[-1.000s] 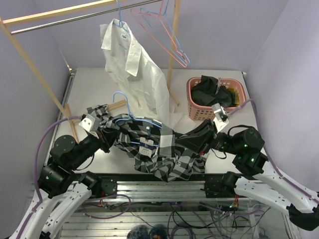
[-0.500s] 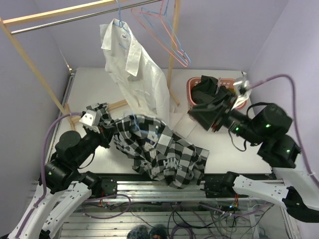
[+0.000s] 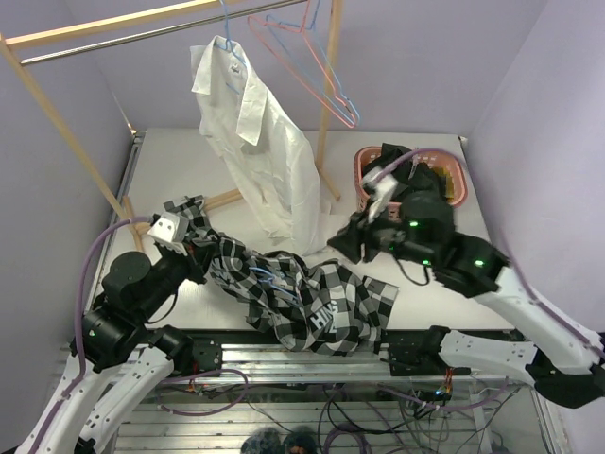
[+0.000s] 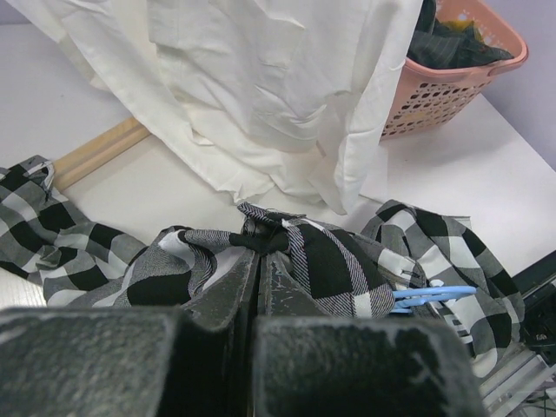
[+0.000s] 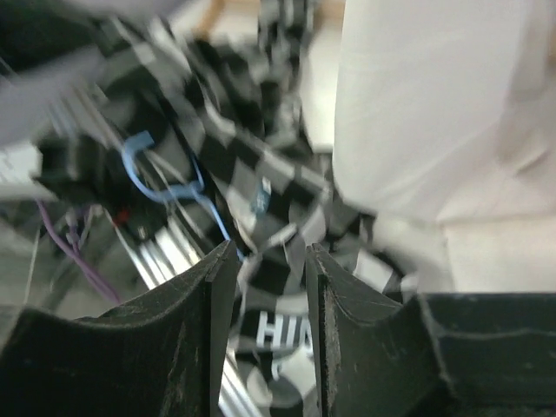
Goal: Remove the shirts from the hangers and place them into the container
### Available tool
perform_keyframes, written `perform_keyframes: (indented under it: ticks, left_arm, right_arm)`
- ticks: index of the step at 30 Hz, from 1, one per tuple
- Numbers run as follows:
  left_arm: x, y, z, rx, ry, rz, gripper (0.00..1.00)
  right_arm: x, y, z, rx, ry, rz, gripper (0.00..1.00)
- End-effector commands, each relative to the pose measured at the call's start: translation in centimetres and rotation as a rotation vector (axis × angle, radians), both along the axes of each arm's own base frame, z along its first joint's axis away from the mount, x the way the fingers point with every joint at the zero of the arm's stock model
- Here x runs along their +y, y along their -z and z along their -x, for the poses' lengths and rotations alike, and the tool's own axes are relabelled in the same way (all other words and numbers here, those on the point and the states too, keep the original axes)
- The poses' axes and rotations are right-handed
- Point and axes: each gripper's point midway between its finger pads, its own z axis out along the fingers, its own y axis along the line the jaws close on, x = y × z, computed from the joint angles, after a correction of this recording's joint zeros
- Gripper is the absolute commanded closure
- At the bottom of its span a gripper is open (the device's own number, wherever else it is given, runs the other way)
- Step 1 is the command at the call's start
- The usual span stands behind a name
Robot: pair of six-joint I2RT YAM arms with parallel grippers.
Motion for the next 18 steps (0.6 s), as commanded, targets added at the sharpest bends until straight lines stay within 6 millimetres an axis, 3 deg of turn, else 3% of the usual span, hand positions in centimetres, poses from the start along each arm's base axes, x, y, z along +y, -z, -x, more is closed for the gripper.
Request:
perform_keyframes:
  ticks: [1, 10, 18]
  left_arm:
    - [-0.4, -1.3, -0.2, -0.034, 0.018, 0.016, 0.93]
    - [-0.8, -0.7, -0.6, -0.008, 0.026, 0.003, 0.93]
    - [-0.8, -0.7, -0.6, -0.007, 0.020, 0.005, 0.93]
  right_arm:
    - [2.1, 5.8, 1.8, 0.101, -0.150, 0.060, 0.61]
    - [5.5, 11.5, 3.5, 0.146, -0.335, 0.092, 0.60]
    - [8.2, 15.5, 4.1, 0.141, -0.372, 0.169, 0.60]
